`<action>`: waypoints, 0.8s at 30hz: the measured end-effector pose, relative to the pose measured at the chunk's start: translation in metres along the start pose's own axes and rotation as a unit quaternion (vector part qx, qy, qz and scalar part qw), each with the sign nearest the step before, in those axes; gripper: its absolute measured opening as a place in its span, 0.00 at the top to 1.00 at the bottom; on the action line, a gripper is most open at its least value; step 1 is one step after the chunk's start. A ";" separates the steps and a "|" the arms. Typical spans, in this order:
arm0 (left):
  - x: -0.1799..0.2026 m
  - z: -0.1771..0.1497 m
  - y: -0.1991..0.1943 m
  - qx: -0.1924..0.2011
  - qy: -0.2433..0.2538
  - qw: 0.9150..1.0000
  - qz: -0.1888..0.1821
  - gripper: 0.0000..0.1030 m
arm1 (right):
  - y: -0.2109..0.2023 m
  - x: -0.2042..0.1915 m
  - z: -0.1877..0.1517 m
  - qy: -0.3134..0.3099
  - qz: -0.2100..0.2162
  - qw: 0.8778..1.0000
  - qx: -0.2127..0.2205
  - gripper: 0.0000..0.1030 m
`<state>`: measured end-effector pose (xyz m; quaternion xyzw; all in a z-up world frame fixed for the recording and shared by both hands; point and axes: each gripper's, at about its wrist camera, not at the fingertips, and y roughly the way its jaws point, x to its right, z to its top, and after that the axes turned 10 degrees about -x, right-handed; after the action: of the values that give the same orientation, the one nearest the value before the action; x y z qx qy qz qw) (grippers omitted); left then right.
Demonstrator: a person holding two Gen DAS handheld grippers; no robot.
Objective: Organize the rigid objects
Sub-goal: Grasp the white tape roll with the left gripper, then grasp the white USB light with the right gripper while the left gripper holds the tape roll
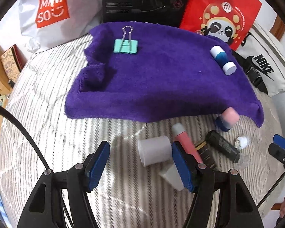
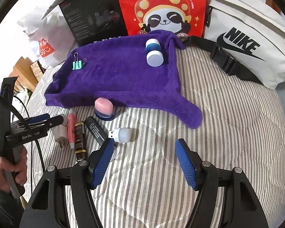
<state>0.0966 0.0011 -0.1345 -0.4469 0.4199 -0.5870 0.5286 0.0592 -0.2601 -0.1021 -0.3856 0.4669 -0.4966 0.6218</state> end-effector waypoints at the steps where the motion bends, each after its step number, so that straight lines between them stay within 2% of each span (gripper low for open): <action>1: -0.002 0.000 0.001 -0.002 -0.001 1.000 0.003 0.37 | 0.000 0.000 0.000 0.000 0.001 1.000 0.001 0.35; 8: 0.000 0.001 0.008 0.000 0.001 1.000 0.017 0.39 | 0.004 0.001 -0.003 -0.002 -0.001 1.000 -0.006 0.35; 10: 0.002 0.002 0.010 0.002 0.007 1.000 0.018 0.51 | 0.007 0.001 -0.005 -0.002 -0.001 1.000 -0.008 0.35; 11: 0.002 0.002 0.012 0.001 0.007 1.000 0.013 0.63 | 0.008 0.001 -0.006 -0.002 0.000 1.000 -0.010 0.35; 13: 0.003 0.001 0.012 0.010 0.012 1.000 0.019 0.72 | 0.011 0.000 -0.007 -0.003 0.002 1.000 -0.012 0.35; 16: -0.001 0.000 0.012 0.013 0.017 1.000 0.019 0.71 | 0.016 -0.004 -0.008 -0.007 0.006 1.000 -0.012 0.35; 20: -0.008 -0.003 0.010 0.020 0.021 0.998 0.053 0.71 | 0.024 -0.010 -0.005 -0.009 0.011 1.000 -0.014 0.35; 24: -0.014 -0.005 0.010 0.031 0.022 0.999 0.039 0.71 | 0.032 -0.017 0.001 -0.012 0.022 0.999 -0.020 0.35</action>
<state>0.0945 0.0142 -0.1469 -0.4005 0.4307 -0.5881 0.5552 0.0672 -0.2365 -0.1285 -0.3936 0.4778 -0.4691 0.6299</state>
